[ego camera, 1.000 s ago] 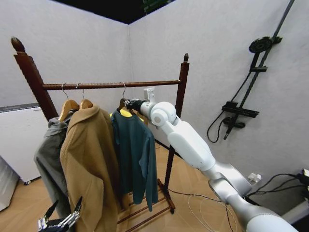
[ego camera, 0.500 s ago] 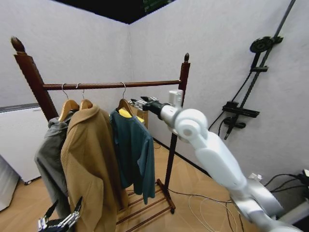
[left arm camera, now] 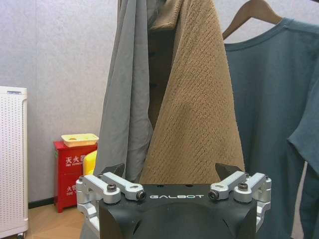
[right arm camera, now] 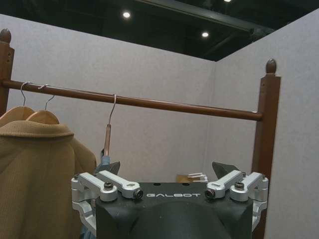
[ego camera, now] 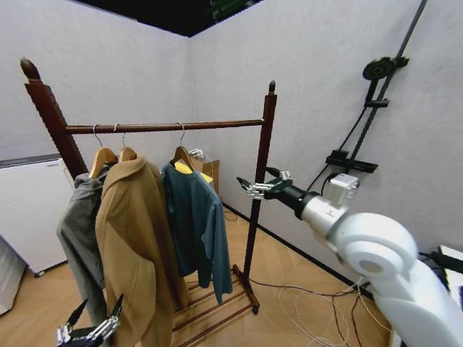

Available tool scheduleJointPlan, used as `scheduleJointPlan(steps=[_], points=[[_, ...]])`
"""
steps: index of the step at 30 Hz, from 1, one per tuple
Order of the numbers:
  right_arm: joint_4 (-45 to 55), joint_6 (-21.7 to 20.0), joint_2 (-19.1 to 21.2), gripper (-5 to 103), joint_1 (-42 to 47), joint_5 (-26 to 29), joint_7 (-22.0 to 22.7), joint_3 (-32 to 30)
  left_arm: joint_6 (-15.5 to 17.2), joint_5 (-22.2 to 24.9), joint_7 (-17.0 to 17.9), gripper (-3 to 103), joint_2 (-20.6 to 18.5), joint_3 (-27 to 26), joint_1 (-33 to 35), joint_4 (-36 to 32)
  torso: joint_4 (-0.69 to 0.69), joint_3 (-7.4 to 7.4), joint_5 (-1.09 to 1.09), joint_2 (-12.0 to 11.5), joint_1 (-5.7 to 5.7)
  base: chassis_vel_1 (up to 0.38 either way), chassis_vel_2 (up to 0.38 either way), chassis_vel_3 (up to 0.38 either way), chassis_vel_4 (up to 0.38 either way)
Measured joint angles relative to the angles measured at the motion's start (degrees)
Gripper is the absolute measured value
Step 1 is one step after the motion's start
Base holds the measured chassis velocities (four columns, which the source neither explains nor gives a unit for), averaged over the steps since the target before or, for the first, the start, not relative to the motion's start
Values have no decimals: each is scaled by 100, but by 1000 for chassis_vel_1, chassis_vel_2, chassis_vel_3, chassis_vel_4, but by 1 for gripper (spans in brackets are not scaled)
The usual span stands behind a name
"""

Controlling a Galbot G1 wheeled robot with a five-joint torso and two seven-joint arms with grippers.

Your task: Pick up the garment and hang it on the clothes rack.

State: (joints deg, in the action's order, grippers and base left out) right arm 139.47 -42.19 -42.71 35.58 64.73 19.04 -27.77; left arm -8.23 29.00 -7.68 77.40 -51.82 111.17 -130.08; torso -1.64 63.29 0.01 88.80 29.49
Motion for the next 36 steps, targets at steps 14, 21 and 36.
scheduleJointPlan(steps=[14,21,36], points=[[419,0,315,100,1009,-91,193,-726,0,0,-1,100,0,0,0,0,0,2,-2,-3,5,3,-156,-137,5],[404,0,267,100,1205,-133,257,-736,0,0,-5,100,0,0,0,0,-1,1,-1,-1,2,42,-267,-275,33],[384,4,-63,100,1794,-413,261,-840,0,0,-4,100,0,0,0,0,0,2,-2,-2,4,43,-301,-298,45]])
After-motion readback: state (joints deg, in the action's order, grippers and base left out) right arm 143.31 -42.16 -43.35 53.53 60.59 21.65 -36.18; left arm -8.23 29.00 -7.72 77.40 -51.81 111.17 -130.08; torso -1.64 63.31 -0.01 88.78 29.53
